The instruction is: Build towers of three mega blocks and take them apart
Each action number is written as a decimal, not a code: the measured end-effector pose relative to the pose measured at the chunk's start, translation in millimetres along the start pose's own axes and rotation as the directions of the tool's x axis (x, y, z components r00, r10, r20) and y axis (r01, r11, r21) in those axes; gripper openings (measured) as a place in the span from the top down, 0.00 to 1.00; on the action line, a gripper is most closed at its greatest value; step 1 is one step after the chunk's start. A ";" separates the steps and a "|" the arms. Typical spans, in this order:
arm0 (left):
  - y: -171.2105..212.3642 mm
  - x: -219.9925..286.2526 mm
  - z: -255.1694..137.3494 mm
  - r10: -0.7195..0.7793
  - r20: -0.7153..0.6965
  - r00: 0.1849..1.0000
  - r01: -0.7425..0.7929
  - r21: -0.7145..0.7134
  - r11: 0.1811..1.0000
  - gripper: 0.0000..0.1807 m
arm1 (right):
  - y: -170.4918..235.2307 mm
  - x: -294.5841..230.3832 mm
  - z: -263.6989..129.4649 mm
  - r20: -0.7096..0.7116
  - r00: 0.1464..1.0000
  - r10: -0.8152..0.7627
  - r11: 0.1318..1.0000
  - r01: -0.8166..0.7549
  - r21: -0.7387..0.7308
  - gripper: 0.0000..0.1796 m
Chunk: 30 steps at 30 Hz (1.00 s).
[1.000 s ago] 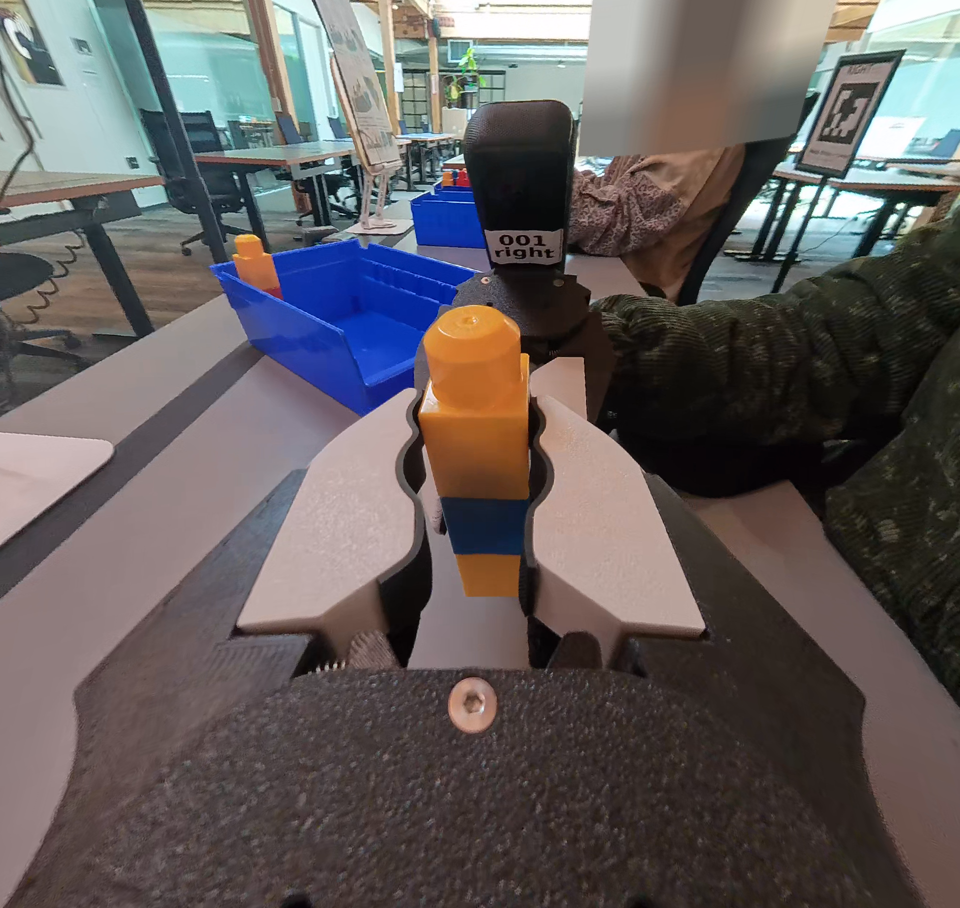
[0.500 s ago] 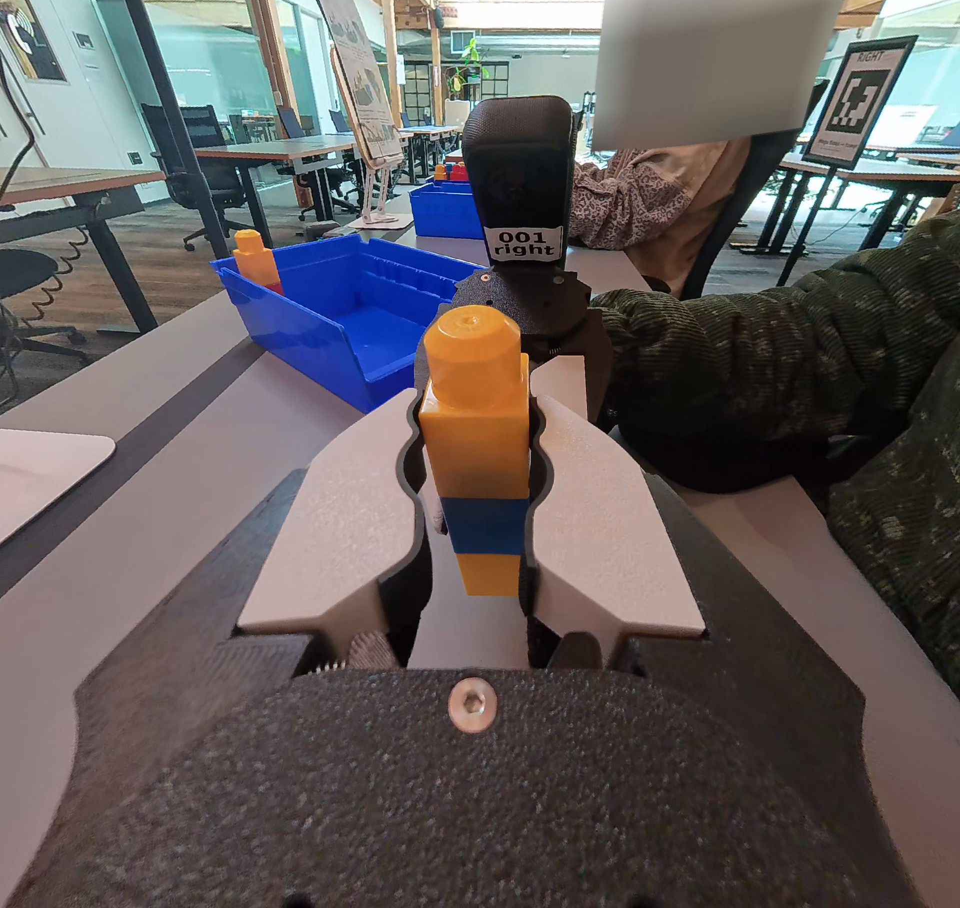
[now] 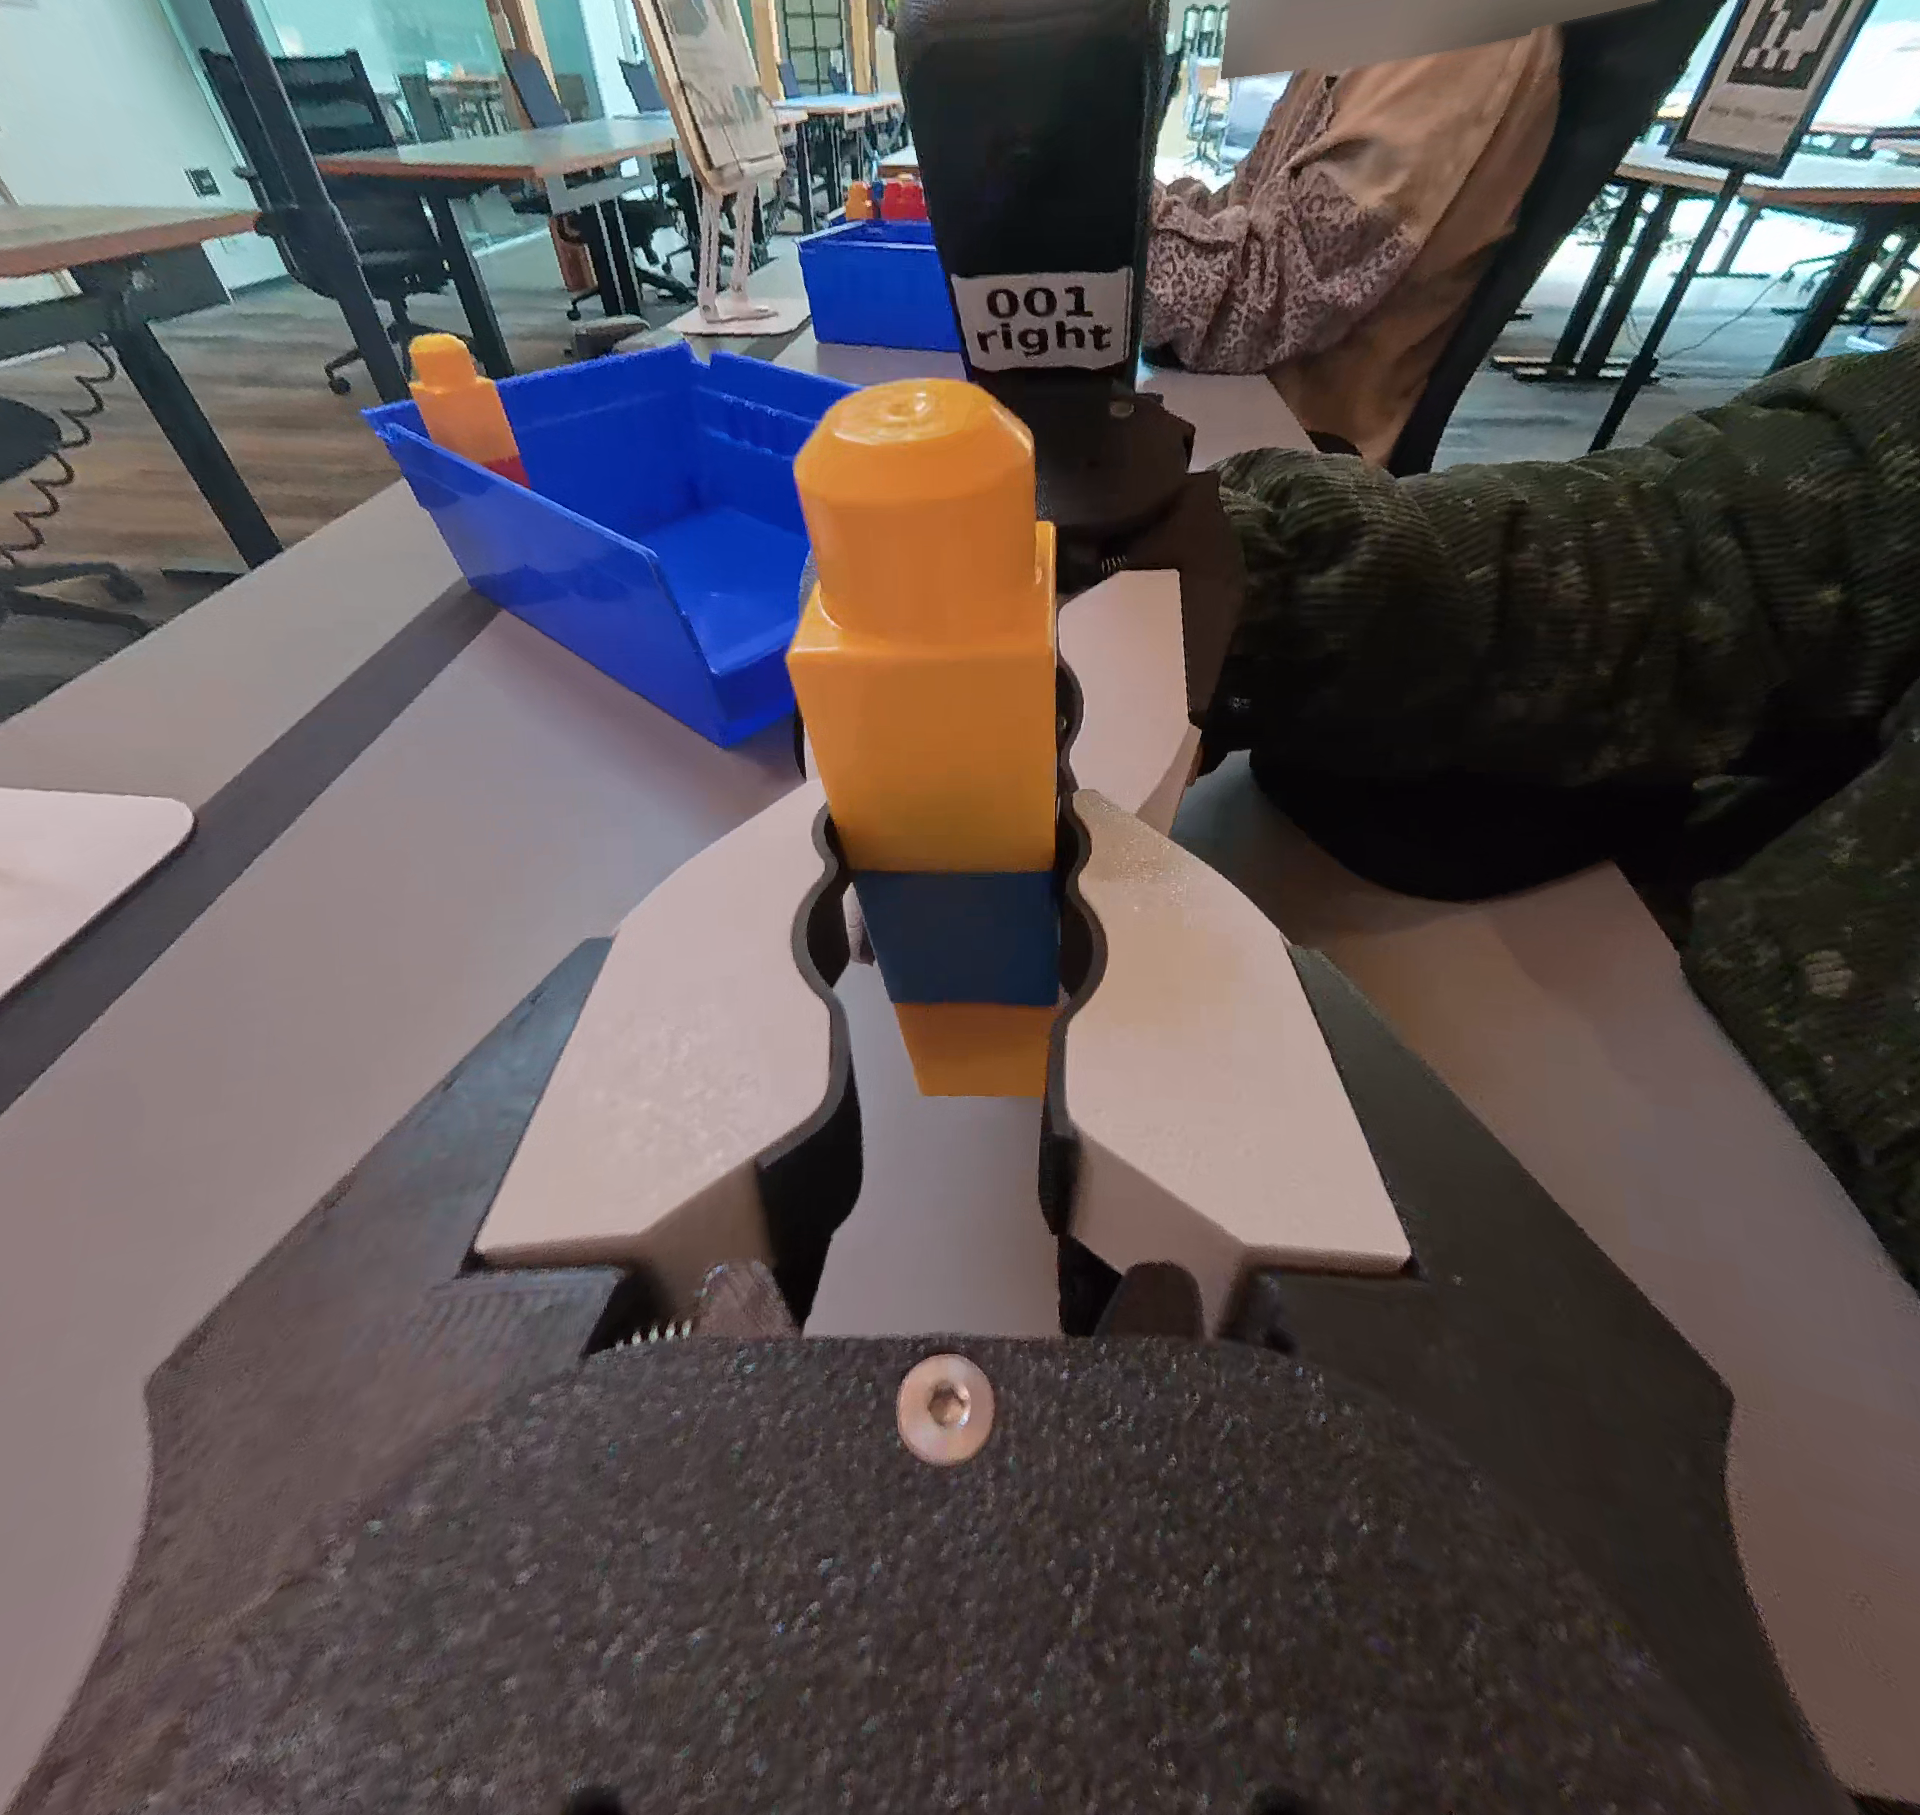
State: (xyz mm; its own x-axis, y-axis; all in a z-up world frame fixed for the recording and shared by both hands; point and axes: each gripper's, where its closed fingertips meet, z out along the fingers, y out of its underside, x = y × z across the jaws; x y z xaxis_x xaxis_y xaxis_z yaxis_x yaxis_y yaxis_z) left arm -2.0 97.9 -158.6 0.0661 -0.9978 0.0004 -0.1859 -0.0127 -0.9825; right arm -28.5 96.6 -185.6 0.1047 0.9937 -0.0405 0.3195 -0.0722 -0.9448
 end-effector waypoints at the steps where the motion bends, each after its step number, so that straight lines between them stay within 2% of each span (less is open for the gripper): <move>1: 0.8 -0.4 -0.6 0.001 0.002 1.000 -0.001 -0.012 1.000 0.79 | 0.3 -0.7 -0.4 0.011 1.000 0.018 1.000 -0.018 -0.008 0.79; 4: 10.9 -8.3 -5.2 0.036 0.050 0.998 -0.031 -0.096 0.995 0.79 | 1.1 4.8 -10.3 0.003 0.999 0.046 0.998 -0.045 -0.032 0.71; 7: 37.3 -11.4 -3.5 0.092 0.067 0.994 -0.073 -0.250 0.966 0.79 | -13.5 15.9 -29.4 -0.054 0.998 0.042 0.999 -0.040 0.037 0.71; 11: 57.3 -6.6 8.7 0.098 0.036 0.995 -0.080 -0.337 0.938 0.79 | -23.1 13.2 -34.9 -0.074 0.997 0.010 0.998 -0.006 0.057 0.73; 13: 63.2 -6.3 11.4 0.111 0.036 0.993 -0.090 -0.368 0.925 0.79 | -18.7 10.3 -28.7 -0.074 0.997 -0.013 1.000 0.015 0.023 0.81; 14: 64.9 -6.4 11.6 0.110 0.036 0.993 -0.088 -0.375 0.923 0.79 | -17.4 7.4 -25.8 -0.065 0.998 -0.027 1.000 0.028 0.014 0.84; 16: 63.5 -5.3 11.8 0.107 0.032 0.994 -0.088 -0.356 0.930 0.80 | -16.9 6.1 -24.6 -0.065 0.997 -0.033 0.999 0.033 -0.003 0.84; 19: 40.3 -13.7 10.3 0.085 0.087 0.993 -0.062 -0.236 0.970 0.79 | -29.1 9.6 -37.9 -0.090 0.995 -0.032 0.999 0.033 0.016 0.84; 22: 9.1 -43.9 -6.2 0.060 0.259 0.964 -0.047 -0.058 0.997 0.81 | -58.9 33.3 -82.6 -0.223 0.974 -0.029 0.996 0.047 0.076 0.84; 24: -3.6 -62.5 -21.4 0.002 0.353 0.936 -0.021 0.050 0.999 0.86 | -73.6 64.4 -127.3 -0.379 0.925 -0.014 0.996 0.046 0.077 0.84; 27: -7.3 -81.2 -40.0 0.003 0.474 0.880 -0.050 0.088 0.995 1.00 | -70.3 123.5 -198.8 -0.601 0.799 -0.015 1.000 -0.002 -0.027 0.84; 30: -9.1 -91.0 -47.5 0.008 0.545 0.838 -0.063 0.081 0.995 1.00 | -44.5 187.6 -267.7 -0.746 0.666 -0.013 0.990 -0.099 -0.105 0.84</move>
State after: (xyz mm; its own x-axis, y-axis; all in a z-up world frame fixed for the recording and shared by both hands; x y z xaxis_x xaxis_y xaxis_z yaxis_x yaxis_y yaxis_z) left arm -52.9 185.7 -140.9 0.5883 -0.8012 -0.1093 -0.1093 0.0551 -0.9925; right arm 229.0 263.2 -64.2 0.7683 0.5983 0.2274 0.4047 -0.1788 -0.8968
